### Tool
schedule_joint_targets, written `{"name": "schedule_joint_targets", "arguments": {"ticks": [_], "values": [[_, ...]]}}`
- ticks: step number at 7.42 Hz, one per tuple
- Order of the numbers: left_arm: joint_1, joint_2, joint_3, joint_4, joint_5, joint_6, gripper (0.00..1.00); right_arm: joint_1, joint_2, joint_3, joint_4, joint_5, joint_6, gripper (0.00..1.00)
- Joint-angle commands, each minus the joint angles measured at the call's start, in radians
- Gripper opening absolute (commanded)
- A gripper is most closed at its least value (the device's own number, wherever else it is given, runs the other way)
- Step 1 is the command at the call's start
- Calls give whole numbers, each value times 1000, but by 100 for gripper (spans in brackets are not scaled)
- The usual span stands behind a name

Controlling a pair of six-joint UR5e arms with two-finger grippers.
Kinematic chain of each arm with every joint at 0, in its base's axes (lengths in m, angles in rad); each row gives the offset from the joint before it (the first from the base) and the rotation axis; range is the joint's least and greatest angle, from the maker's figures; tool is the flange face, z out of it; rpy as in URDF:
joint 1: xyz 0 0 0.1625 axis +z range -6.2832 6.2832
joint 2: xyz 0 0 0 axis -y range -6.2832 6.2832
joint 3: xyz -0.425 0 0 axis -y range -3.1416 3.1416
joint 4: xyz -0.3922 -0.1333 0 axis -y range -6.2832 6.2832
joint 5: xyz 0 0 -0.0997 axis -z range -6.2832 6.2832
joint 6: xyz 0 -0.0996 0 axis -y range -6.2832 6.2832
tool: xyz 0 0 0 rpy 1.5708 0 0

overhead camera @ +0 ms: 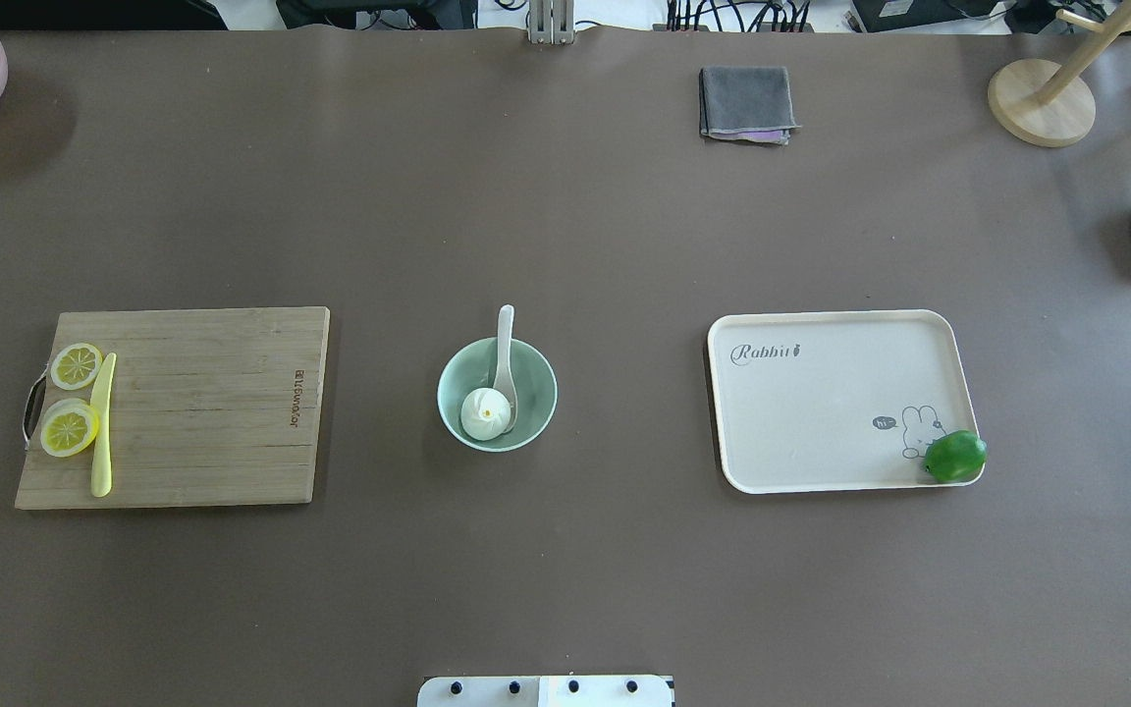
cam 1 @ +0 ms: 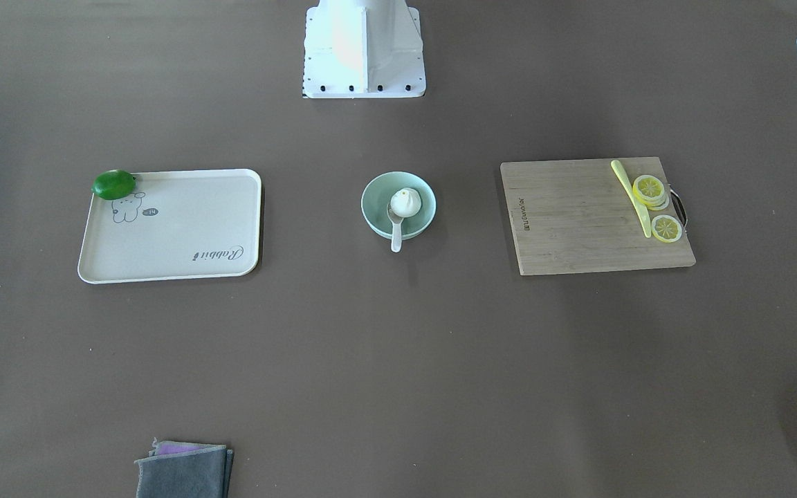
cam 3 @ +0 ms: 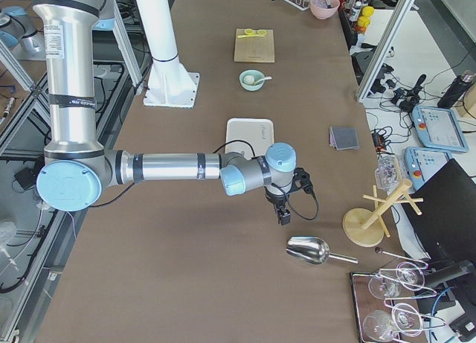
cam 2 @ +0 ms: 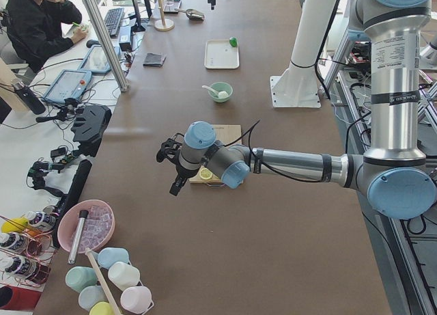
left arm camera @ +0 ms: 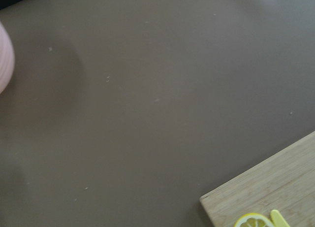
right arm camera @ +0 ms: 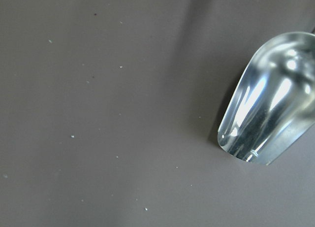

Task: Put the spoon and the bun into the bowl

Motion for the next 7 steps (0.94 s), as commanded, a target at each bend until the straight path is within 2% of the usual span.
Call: {"name": "schedule_joint_targets", "arguments": {"ticks": [1, 2, 3, 5, 7], "values": [[-50, 8, 21, 21, -7, -7, 98, 55, 4, -3, -33, 7, -8, 100], [-56, -17, -7, 138, -19, -10, 98, 80, 1, 2, -77, 64, -10, 100], [-58, -59, -61, 307, -30, -10, 98, 103, -1, 17, -129, 120, -10, 100], [-67, -49, -78, 362, -31, -1, 98, 106, -28, 173, -340, 112, -10, 100], [-98, -9, -71, 365, -33, -1, 98, 105, -41, 188, -346, 113, -8, 100]]}}
